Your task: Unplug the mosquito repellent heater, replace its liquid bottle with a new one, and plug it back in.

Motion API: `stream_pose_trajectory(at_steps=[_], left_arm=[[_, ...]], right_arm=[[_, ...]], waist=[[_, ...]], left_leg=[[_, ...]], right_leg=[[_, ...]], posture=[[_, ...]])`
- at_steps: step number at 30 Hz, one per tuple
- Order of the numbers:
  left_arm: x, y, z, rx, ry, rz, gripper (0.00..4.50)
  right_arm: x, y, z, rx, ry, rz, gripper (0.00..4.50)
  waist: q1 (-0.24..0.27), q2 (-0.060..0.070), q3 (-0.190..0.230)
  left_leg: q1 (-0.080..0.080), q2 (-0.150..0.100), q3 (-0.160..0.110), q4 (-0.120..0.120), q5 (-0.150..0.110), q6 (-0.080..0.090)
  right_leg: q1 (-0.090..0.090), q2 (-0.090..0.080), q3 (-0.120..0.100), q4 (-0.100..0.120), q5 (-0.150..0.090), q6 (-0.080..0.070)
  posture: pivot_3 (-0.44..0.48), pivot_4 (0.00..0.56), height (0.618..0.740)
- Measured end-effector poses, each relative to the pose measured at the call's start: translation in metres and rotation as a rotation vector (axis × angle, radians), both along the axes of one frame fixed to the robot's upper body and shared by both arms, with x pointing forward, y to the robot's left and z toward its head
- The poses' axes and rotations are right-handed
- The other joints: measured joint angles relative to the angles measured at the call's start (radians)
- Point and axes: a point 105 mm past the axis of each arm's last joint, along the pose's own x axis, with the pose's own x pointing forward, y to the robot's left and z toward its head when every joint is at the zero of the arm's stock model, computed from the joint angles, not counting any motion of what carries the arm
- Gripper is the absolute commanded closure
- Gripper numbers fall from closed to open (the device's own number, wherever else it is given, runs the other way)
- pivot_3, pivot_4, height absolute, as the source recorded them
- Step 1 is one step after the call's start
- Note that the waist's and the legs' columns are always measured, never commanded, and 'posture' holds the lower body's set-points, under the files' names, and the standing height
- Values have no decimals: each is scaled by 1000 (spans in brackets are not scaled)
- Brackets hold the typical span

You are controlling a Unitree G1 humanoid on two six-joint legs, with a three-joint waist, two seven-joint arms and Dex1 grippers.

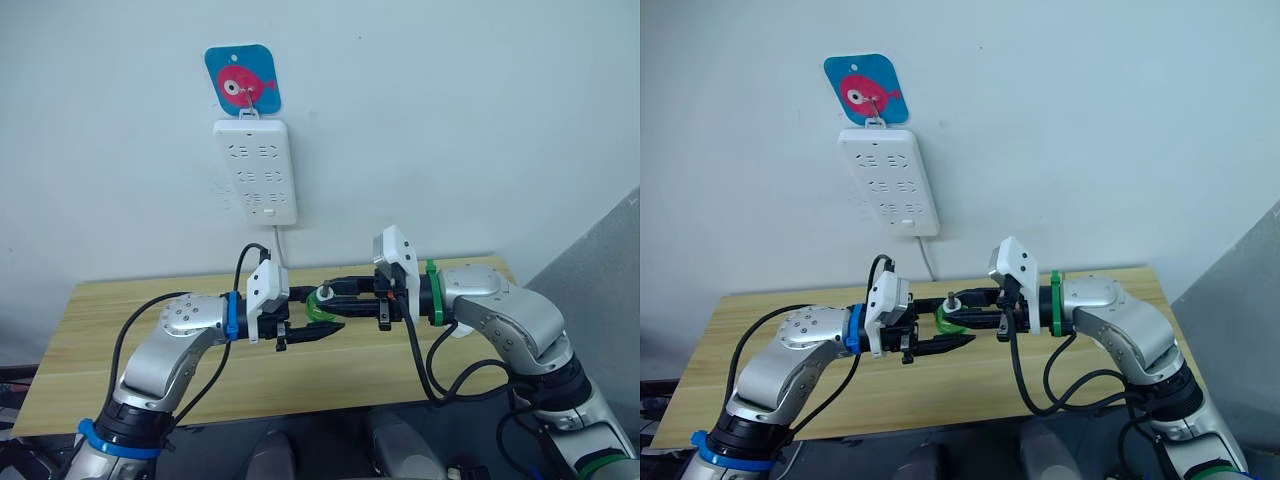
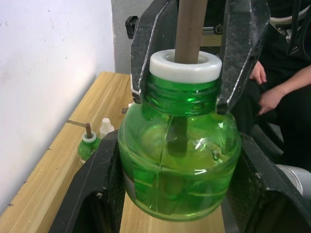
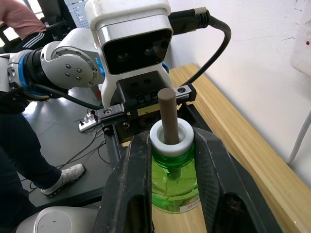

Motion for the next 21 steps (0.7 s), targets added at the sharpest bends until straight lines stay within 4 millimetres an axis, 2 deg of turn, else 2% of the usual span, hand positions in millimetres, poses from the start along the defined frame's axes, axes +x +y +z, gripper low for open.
stream_pose_trajectory(at_steps=[1, 3, 4, 7, 9, 13, 17, 21], left_arm=[[0, 0, 0, -7, 2, -2, 2181], [0, -1, 3, -36, 14, -2, 1480], [0, -2, 5, -55, 22, -4, 1330], [-1, -2, 9, -80, 25, -18, 355], [2, -2, 12, -86, 19, -3, 7], [11, -2, 17, -155, 89, 68, 0], [21, -6, 36, -324, 234, 140, 0], [21, -11, 57, -438, 321, 134, 0]], right_arm=[[0, 0, 1, 2, -2, 0, 3677], [1, -1, 4, 9, -8, 2, 3677], [1, -2, 6, 16, -6, -1, 3677], [5, -7, 12, 45, 4, -23, 3677], [8, -12, 19, 72, 24, -43, 3677], [17, -24, 37, 171, 66, -124, 3677], [29, -38, 51, 314, 168, -228, 3677], [34, -47, 60, 447, 280, -285, 3677]], waist=[[0, 0, -1], [0, 0, -1], [0, -1, -2], [-1, -2, -7], [-1, -2, -12], [-3, -2, -31], [-3, -6, -45], [-6, -5, -56]], left_leg=[[0, 0, 0, 0, 0, 0], [0, 0, 0, 0, 0, 0], [0, 0, 0, 0, 0, 0], [0, 0, -1, 0, 0, 0], [0, 0, -1, 0, 0, 0], [0, 0, -1, 0, 0, 0], [0, 0, -2, 2, 0, 0], [1, -1, -2, 3, 0, 0]], right_leg=[[0, 0, 0, 0, 0, 0], [0, 0, 0, 0, 0, 0], [0, 0, 0, 0, 0, 0], [0, 0, -1, 1, 0, 0], [0, 0, -1, 1, 0, 0], [1, 0, -1, 1, 0, 0], [1, 0, -1, 3, 0, 0], [1, 0, -1, 5, 0, 0]], posture=[[-147, 81, 740], [-146, 73, 740], [-145, 70, 740], [-147, 58, 740], [-151, 49, 740], [-149, 30, 740], [-148, 20, 740], [-145, 15, 740]])
